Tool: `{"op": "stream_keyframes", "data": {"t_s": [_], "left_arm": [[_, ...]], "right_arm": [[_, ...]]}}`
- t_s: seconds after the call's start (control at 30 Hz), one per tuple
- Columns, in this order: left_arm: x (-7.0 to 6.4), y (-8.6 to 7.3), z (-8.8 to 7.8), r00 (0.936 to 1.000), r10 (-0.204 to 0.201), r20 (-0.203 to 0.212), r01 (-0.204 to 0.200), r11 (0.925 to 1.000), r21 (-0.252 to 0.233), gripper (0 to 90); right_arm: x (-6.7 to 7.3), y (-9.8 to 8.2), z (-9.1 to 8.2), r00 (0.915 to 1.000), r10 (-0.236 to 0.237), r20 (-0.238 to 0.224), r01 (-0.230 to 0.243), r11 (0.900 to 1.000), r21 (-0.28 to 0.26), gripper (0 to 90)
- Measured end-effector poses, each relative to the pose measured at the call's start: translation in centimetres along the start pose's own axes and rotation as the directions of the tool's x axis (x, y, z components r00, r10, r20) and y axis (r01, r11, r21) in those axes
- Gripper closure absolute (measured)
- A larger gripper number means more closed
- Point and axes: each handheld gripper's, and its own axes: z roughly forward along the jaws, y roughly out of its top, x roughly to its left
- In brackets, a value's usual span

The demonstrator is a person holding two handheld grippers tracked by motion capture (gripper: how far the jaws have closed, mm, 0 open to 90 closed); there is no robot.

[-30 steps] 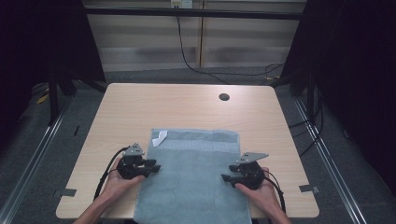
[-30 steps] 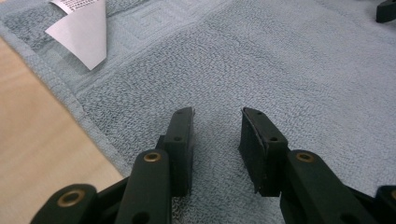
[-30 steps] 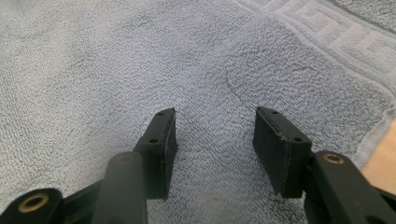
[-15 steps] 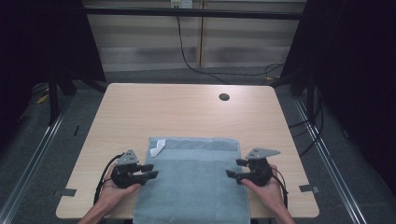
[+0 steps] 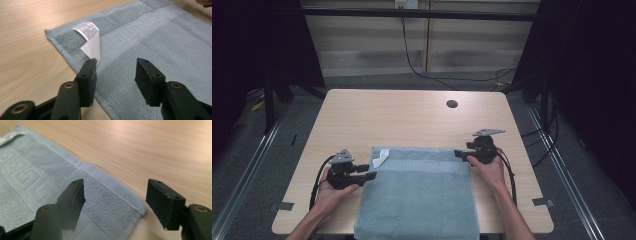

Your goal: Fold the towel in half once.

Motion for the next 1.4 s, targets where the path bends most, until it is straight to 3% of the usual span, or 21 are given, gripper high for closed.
{"op": "stream_keyframes", "data": {"t_s": [0.17, 0.23, 0.3, 0.33, 0.37, 0.43, 0.53, 0.63, 0.67, 0.7, 0.8, 1.13, 1.23, 1.27, 1.4], "left_arm": [[1.2, 1.7, 0.6, 0.9998, -0.011, -0.018, 0.011, 0.9997, -0.020, 46.9], [1.9, 2.2, 1.2, 0.9983, -0.011, -0.057, 0.010, 0.9999, -0.011, 45.7], [2.4, 2.4, 1.8, 0.9973, -0.059, -0.044, 0.059, 0.9982, -0.009, 44.8], [2.3, 2.4, 2.0, 0.9972, -0.050, -0.056, 0.050, 0.9988, -0.004, 43.0], [2.3, 2.5, 2.3, 0.9968, -0.027, -0.075, 0.028, 0.9996, 0.006, 43.0], [2.6, 2.6, 2.8, 0.9966, -0.042, -0.071, 0.042, 0.9991, 0.009, 42.8], [3.1, 2.9, 3.3, 0.9954, -0.044, -0.085, 0.044, 0.9990, -0.005, 41.6], [3.3, 3.4, 4.3, 0.9945, -0.042, -0.096, 0.044, 0.9987, 0.026, 37.8], [3.4, 3.4, 4.6, 0.9955, -0.044, -0.084, 0.045, 0.9988, 0.016, 36.9], [3.6, 3.4, 4.8, 0.9937, -0.043, -0.104, 0.044, 0.9989, 0.014, 37.1], [4.0, 3.3, 5.7, 0.9948, -0.030, -0.097, 0.035, 0.9981, 0.051, 34.8], [2.3, 3.3, 6.6, 0.9941, 0.066, -0.086, -0.060, 0.9954, 0.075, 30.7], [2.0, 3.0, 6.5, 0.9905, 0.110, -0.082, -0.105, 0.9923, 0.065, 44.6], [1.9, 3.0, 6.5, 0.9911, 0.121, -0.055, -0.118, 0.9912, 0.061, 56.9], [1.8, 2.9, 6.7, 0.9949, 0.100, -0.013, -0.099, 0.9937, 0.052, 80.1]], "right_arm": [[0.9, -0.4, 0.5, 0.9984, -0.055, 0.012, 0.054, 0.997, 0.046, 30.9], [1.0, -0.7, 0.5, 0.9965, -0.082, 0.012, 0.082, 0.995, 0.052, 31.2], [1.4, -1.0, 0.6, 0.9926, -0.119, 0.023, 0.117, 0.992, 0.052, 31.3], [1.7, -1.1, 0.7, 0.9898, -0.138, 0.034, 0.136, 0.989, 0.062, 31.5], [2.1, -1.0, 0.8, 0.9864, -0.157, 0.049, 0.153, 0.985, 0.077, 35.3], [2.2, -1.0, 0.6, 0.9842, -0.176, 0.022, 0.174, 0.982, 0.070, 50.7], [2.2, -1.0, 0.5, 0.9833, -0.182, 0.005, 0.181, 0.982, 0.062, 68.9], [2.1, -1.0, 0.6, 0.9851, -0.171, -0.016, 0.172, 0.984, 0.055, 80.8], [2.2, -1.0, 0.6, 0.9852, -0.170, -0.021, 0.171, 0.984, 0.055, 82.0], [2.2, -1.1, 0.6, 0.9857, -0.167, -0.021, 0.168, 0.984, 0.055, 82.4], [2.1, -1.1, 0.5, 0.9879, -0.153, -0.024, 0.154, 0.986, 0.056, 82.5], [2.1, -1.2, 0.5, 0.9881, -0.152, -0.026, 0.153, 0.987, 0.041, 82.4], [2.1, -1.3, 0.5, 0.9896, -0.141, -0.026, 0.142, 0.989, 0.037, 82.4], [2.0, -1.4, 0.5, 0.9896, -0.142, -0.026, 0.142, 0.989, 0.035, 82.3], [2.1, -1.4, 0.6, 0.9909, -0.132, -0.028, 0.132, 0.991, 0.026, 82.5]]}}
